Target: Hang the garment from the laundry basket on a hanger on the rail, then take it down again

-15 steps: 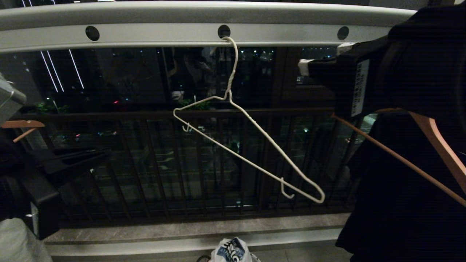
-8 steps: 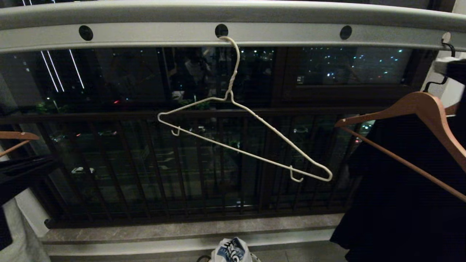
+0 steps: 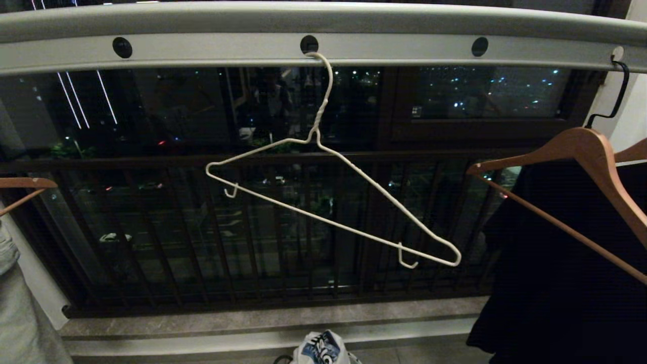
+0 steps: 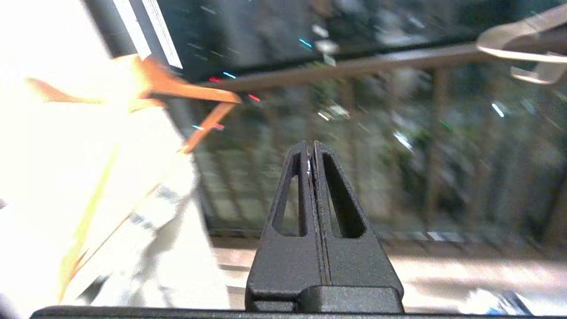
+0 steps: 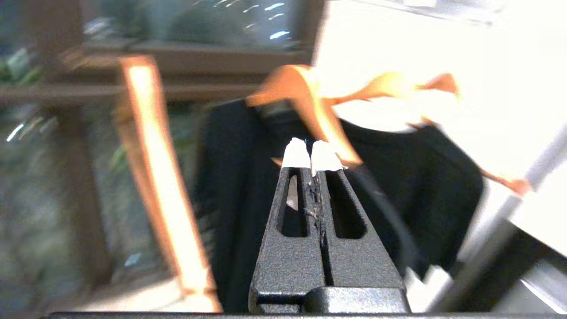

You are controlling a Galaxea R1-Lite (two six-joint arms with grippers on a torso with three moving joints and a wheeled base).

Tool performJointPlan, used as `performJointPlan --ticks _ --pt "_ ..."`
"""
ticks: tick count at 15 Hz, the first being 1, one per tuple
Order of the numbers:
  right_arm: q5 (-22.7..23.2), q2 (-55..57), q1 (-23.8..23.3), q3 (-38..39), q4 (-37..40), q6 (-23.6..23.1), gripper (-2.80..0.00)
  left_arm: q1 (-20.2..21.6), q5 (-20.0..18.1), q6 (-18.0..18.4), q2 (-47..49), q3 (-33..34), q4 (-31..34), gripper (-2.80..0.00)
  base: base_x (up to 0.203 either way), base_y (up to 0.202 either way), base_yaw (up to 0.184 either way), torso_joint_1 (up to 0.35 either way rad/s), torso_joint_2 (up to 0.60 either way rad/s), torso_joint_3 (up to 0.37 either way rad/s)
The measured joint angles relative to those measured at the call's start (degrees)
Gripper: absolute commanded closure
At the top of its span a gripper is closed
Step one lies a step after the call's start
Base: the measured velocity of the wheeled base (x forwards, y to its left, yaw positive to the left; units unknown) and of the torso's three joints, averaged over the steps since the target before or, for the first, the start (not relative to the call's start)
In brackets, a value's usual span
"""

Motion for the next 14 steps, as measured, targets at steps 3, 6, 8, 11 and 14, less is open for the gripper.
performJointPlan --ticks 3,6,8,11,14 --pt "-0.15 -7.51 -5.4 0.75 3.57 0.02 0.0 3.55 -0.3 0.6 -8.05 5.18 0.01 0.0 0.0 0.0 0.0 0.0 0.0 0.0" --pt "0.03 -15.21 -10.29 1.71 10.57 0.02 0.0 4.1 -3.67 0.65 -14.0 11.91 -0.07 0.0 0.0 0.0 0.0 0.0 0.0 0.0" --pt "2.76 -20.6 -11.94 6.13 12.52 0.07 0.0 4.14 -9.34 0.41 -18.06 16.99 -0.19 0.0 0.0 0.0 0.0 0.0 0.0 0.0" --pt "14.18 -27.12 -12.54 15.51 13.35 1.75 0.0 4.19 -12.98 -1.46 -20.8 24.97 -0.34 0.0 0.0 0.0 0.0 0.0 0.0 0.0" --pt "25.23 -32.5 -12.57 23.56 13.35 4.85 0.0 4.16 -16.16 -3.87 -21.68 31.38 -1.45 0.0 0.0 0.0 0.0 0.0 0.0 0.0"
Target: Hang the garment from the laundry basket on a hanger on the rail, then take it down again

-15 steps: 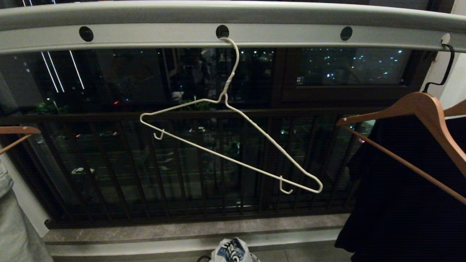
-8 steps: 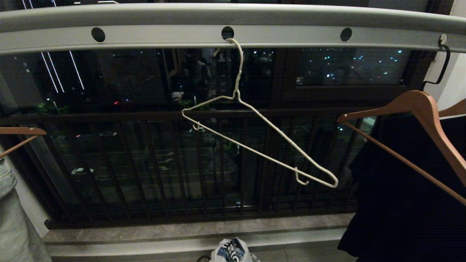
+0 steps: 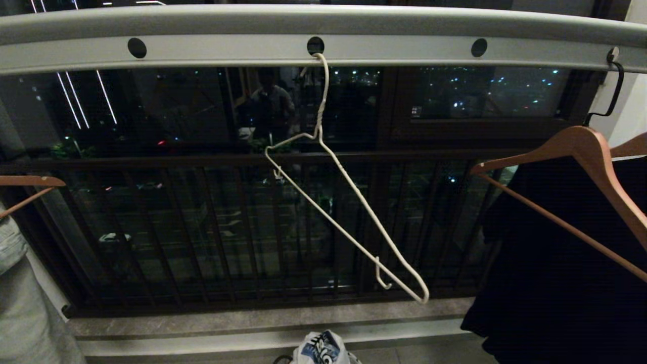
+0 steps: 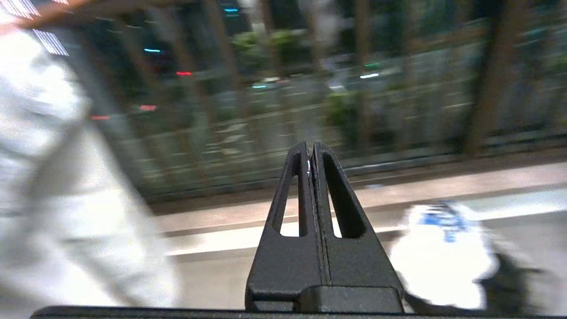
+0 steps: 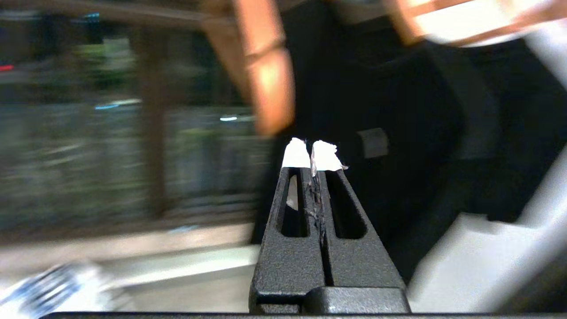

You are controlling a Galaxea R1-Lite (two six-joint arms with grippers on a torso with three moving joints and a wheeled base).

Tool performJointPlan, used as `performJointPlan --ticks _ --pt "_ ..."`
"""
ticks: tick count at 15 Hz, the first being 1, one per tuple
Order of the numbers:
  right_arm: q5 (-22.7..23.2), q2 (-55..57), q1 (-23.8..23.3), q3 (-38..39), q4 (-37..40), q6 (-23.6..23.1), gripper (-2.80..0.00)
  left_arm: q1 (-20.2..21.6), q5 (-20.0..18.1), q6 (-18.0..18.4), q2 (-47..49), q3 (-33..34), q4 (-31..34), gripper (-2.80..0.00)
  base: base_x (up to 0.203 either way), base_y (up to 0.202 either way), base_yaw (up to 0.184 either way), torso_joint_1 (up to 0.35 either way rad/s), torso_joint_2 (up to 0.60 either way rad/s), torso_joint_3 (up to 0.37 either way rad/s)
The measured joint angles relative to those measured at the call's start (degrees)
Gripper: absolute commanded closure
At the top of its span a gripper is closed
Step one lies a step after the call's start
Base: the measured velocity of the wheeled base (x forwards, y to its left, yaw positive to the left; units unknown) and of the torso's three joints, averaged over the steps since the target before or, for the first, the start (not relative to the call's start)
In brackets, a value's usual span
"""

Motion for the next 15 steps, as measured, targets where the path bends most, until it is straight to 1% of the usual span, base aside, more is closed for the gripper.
performJointPlan --ticks 1,4,7,8,11,15 --pt "3.45 -1.6 0.0 2.81 -0.1 1.25 0.0 0.0 -1.84 -1.6 -0.09 0.83 -0.26 0.0 0.0 0.0 0.0 0.0 0.0 0.0" --pt "9.23 -3.86 0.01 10.19 -2.53 5.7 0.0 -0.04 -3.54 -2.22 -0.15 3.05 -1.78 0.0 0.0 0.0 0.0 0.0 0.0 0.0" --pt "12.65 -4.58 0.01 17.37 -9.95 5.48 0.0 -0.04 -3.67 -2.95 -0.15 3.59 -1.97 0.0 0.0 0.0 0.0 0.0 0.0 0.0" --pt "12.98 -4.67 0.0 18.35 -10.81 5.85 0.0 -0.04 -3.6 -3.81 -0.17 3.63 -1.99 0.0 0.0 0.0 0.0 0.0 0.0 0.0" --pt "13.06 -4.72 0.01 19.09 -8.77 8.04 0.0 -0.04 -3.52 -6.58 -0.17 3.65 -1.94 0.0 0.0 0.0 0.0 0.0 0.0 0.0" --pt "13.07 -4.72 0.01 19.34 -8.81 8.43 0.0 -0.04 -3.47 -6.68 -0.2 3.63 -1.86 0.0 0.0 0.0 0.0 0.0 0.0 0.0"
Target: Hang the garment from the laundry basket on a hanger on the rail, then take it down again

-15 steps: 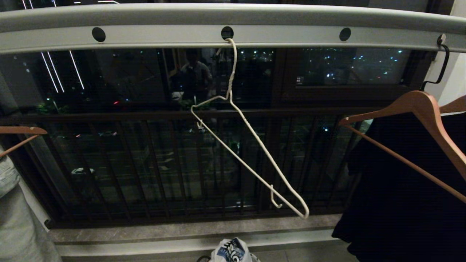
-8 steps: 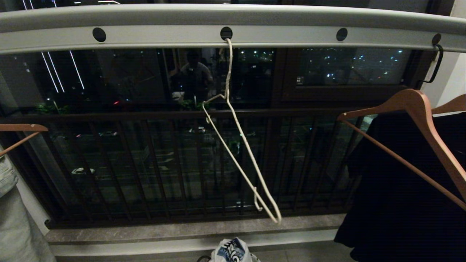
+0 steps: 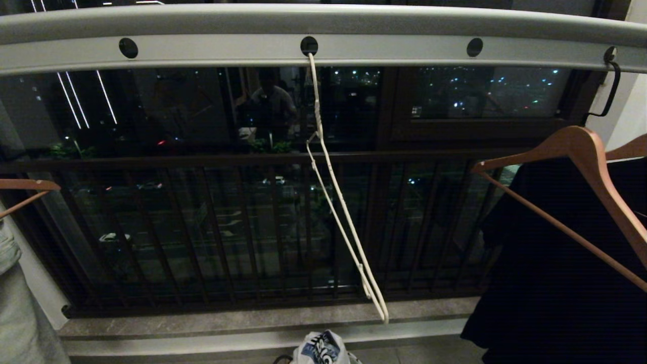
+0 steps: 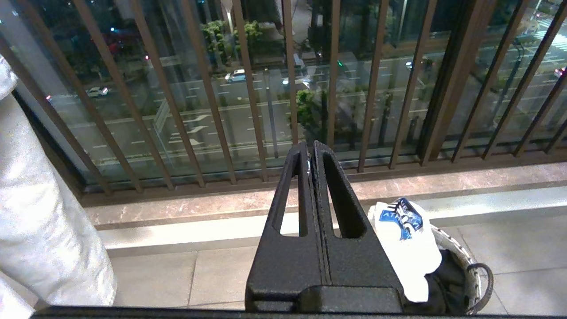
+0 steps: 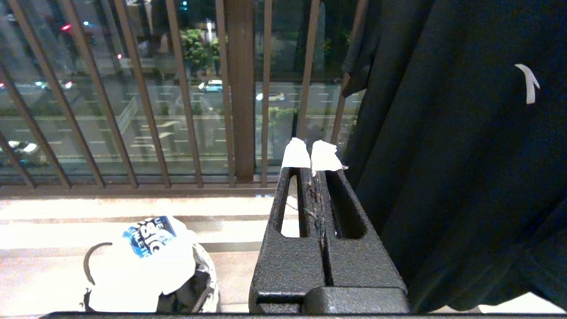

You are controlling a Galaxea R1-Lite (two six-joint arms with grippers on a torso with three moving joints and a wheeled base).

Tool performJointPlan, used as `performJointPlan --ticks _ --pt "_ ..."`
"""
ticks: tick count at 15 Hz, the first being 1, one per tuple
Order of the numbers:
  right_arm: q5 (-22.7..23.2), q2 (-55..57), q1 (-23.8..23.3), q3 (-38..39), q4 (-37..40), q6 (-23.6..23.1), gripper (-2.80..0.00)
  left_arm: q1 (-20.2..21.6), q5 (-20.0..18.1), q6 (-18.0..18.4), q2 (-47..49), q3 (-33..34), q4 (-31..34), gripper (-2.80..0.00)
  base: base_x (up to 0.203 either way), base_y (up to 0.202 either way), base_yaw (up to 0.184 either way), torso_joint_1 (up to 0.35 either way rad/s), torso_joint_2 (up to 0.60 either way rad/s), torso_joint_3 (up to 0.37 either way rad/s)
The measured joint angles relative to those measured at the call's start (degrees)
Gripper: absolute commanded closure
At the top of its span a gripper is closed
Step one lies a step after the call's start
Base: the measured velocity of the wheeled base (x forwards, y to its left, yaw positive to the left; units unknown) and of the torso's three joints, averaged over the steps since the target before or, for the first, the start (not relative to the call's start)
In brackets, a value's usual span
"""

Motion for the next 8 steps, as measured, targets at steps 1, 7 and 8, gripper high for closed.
performJointPlan --ticks 1,7,8 --pt "0.02 0.01 0.0 0.0 -0.02 -0.05 0.0 0.0 0.11 -0.36 0.0 0.0 0.02 0.0 0.0 0.0 0.0 0.0 0.0 0.0" --pt "-0.04 0.01 0.0 0.02 -0.02 0.37 0.0 0.0 0.28 -1.39 0.0 0.0 0.02 0.0 0.0 0.0 0.0 0.0 0.0 0.0" --pt "-0.04 0.01 0.0 0.02 -0.02 0.37 0.0 0.0 0.34 -1.5 0.0 0.0 0.02 0.0 0.0 0.0 0.0 0.0 0.0 0.0"
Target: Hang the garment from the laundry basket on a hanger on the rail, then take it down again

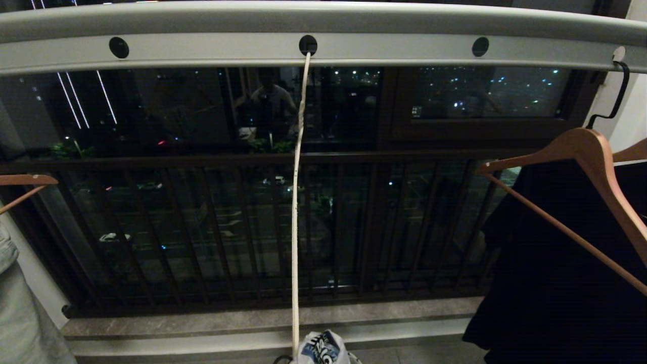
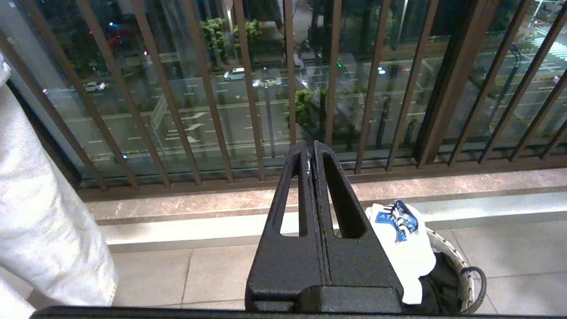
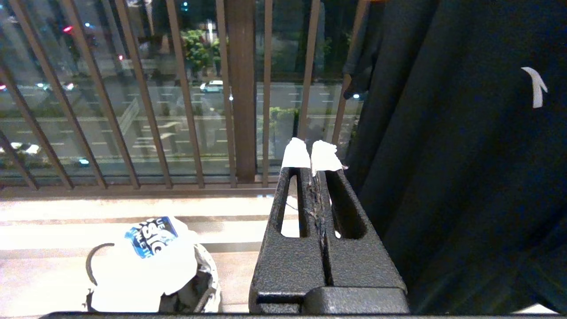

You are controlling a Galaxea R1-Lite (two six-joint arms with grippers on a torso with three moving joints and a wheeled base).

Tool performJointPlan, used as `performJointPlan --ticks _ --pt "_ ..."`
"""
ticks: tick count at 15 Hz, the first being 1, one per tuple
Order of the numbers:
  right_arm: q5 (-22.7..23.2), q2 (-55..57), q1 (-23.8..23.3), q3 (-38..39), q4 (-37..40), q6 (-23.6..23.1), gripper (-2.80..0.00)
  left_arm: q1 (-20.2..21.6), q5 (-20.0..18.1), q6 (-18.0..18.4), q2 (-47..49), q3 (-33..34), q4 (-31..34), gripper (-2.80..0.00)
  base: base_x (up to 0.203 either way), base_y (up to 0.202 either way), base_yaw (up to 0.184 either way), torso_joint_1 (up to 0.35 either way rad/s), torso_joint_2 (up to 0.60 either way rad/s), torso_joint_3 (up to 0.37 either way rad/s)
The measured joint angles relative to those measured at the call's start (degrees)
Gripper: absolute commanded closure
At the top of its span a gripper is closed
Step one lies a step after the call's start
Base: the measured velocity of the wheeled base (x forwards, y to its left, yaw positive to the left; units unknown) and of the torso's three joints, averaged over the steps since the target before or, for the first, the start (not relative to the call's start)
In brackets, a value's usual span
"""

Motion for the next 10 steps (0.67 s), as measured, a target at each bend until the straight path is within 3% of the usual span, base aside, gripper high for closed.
performJointPlan --ticks 10 --pt "0.0 0.0 0.0 0.0 0.0 0.02 0.0 -0.02 0.03 0.04 0.0 0.0 -0.02 0.0 0.0 0.0 0.0 0.0 0.0 0.0"
